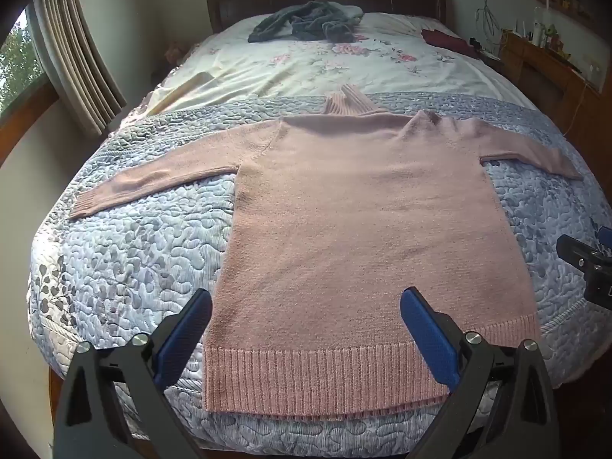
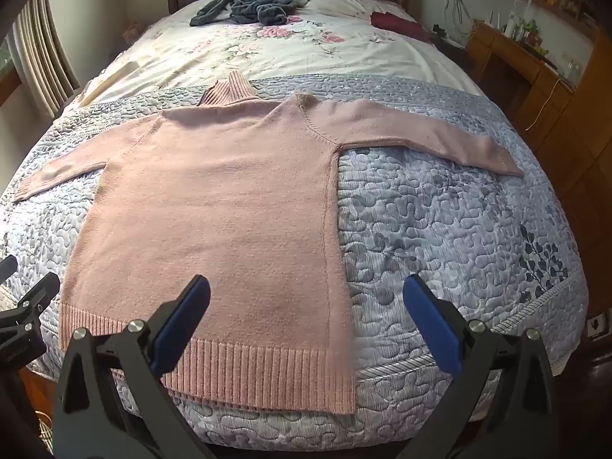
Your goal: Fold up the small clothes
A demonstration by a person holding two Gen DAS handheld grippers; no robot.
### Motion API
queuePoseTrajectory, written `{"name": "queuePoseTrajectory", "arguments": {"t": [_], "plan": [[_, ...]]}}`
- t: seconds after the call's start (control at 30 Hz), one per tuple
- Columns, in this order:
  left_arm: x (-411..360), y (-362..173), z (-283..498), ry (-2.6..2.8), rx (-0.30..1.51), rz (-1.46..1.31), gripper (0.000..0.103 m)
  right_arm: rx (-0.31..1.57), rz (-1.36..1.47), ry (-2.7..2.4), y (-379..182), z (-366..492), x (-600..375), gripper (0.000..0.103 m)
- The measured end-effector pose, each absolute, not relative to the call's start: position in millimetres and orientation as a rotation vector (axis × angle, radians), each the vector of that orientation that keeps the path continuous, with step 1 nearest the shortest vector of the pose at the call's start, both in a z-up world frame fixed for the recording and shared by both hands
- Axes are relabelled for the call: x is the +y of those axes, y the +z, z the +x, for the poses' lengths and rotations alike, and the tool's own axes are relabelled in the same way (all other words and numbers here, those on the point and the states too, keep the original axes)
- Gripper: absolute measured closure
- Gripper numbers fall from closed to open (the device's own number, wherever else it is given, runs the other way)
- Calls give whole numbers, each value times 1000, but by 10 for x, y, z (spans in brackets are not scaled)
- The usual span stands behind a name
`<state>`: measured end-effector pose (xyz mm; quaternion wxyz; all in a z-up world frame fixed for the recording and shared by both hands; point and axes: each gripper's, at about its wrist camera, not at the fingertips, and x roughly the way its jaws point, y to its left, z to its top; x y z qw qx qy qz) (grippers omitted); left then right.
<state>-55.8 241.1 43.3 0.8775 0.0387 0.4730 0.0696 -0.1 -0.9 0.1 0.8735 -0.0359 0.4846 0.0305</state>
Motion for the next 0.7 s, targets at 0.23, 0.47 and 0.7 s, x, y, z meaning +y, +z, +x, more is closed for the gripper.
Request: {"name": "queuePoseTrajectory", "arguments": {"t": [0.23, 0.47, 0.7], "plan": [[2448, 442, -553, 148, 978, 76, 4, 1013, -74, 43, -9, 29, -61, 3], [2427, 439, -549, 147, 971, 74, 4, 1014, -77, 41, -46, 31, -68, 3], [2447, 418, -557, 152, 969, 70, 4, 1016, -74, 42, -61, 33, -70, 3]]}}
